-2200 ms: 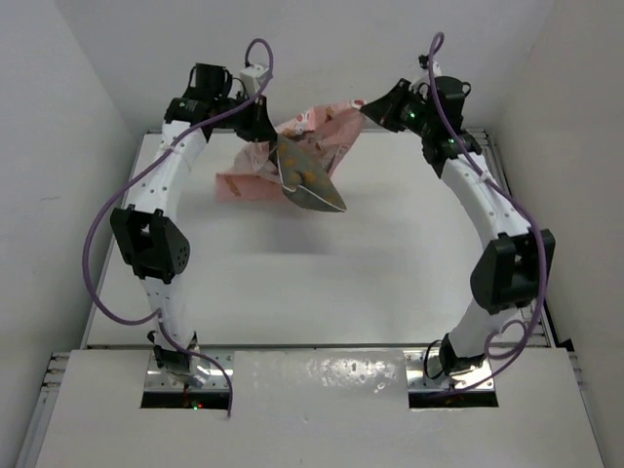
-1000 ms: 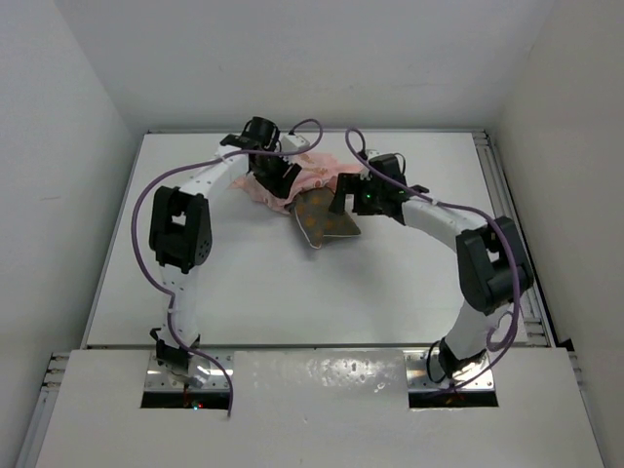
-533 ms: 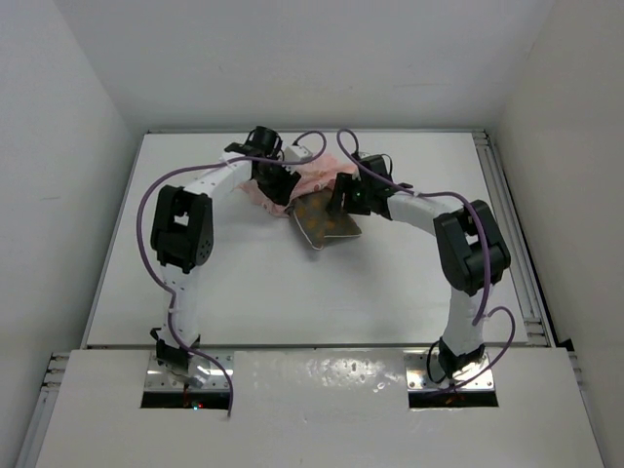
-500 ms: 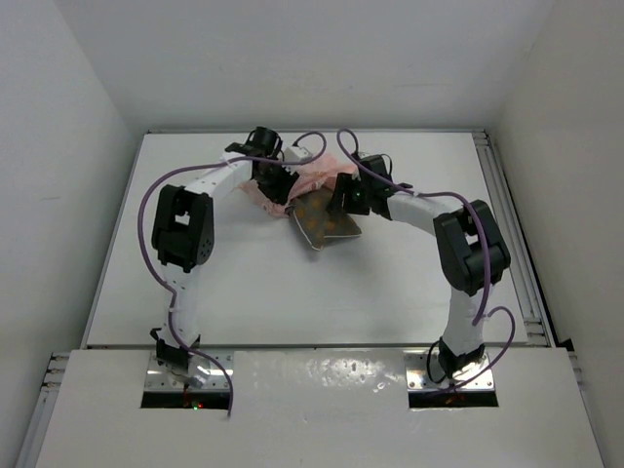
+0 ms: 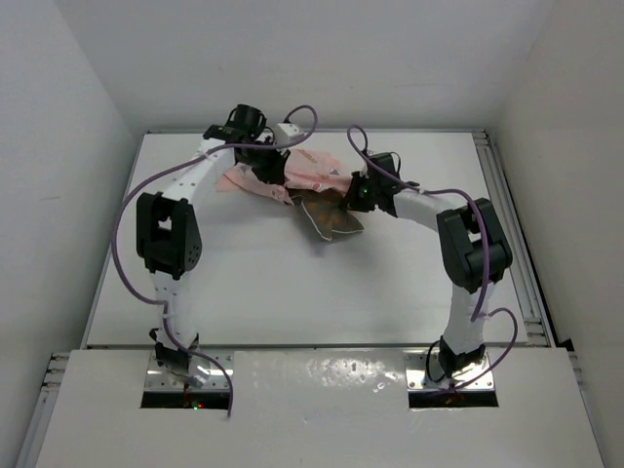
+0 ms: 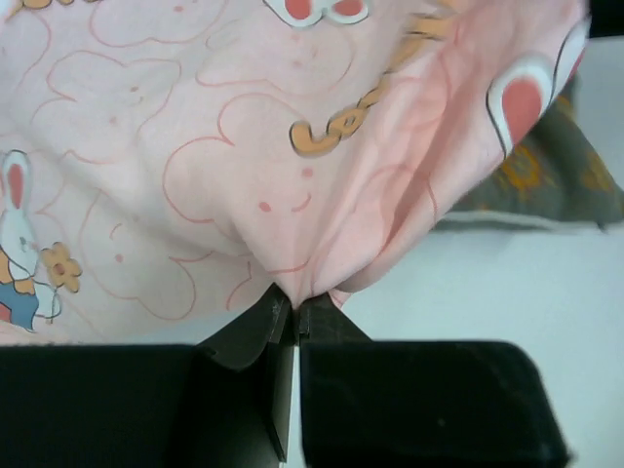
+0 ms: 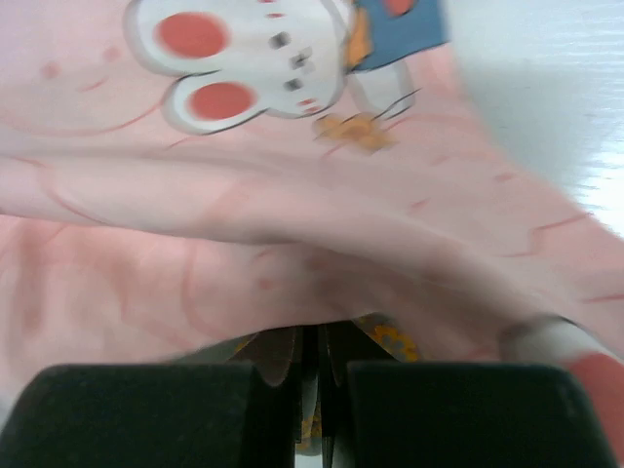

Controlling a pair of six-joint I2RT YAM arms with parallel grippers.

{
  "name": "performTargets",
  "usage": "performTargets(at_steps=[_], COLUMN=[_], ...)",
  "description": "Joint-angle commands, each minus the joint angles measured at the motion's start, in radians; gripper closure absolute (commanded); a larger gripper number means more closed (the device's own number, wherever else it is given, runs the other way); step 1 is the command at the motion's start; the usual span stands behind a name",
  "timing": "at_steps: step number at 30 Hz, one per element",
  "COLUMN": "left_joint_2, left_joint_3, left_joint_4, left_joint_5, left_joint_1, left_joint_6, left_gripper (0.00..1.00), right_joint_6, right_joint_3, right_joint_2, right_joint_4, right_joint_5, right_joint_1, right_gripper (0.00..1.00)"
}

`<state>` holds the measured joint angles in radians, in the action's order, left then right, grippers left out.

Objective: Put the pillow into the pillowcase

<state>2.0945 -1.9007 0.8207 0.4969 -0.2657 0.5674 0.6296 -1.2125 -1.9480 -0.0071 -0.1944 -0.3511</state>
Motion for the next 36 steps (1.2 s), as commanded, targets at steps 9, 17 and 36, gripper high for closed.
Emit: performTargets(at_steps=[9, 17, 36], left_joint_2=[-0.033, -0.116, -0.096], left_joint_3=[0.065, 0.075, 0.235], left_joint_4=[0.037, 0.006, -0.146], left_joint_5=[0.12, 0.066, -0.268], left_joint_1=[0.046, -0.042, -0.213], left_joint_6=[-0.035, -0.015, 0.083], left_gripper=[0.77, 0.42, 0.31], right_joint_6=[-0.1, -0.215, 0.079], right_joint_3=[0.016, 0.111, -0.211], right_joint_2=[0.089, 0.232, -0.027], right_joint_4=[0.119, 0.2, 0.021], right_joint_5=[-0.022, 0.03, 0.052], right_joint_1=[-0.009, -0.066, 0.132], right_gripper=[0.35, 0.3, 0.27])
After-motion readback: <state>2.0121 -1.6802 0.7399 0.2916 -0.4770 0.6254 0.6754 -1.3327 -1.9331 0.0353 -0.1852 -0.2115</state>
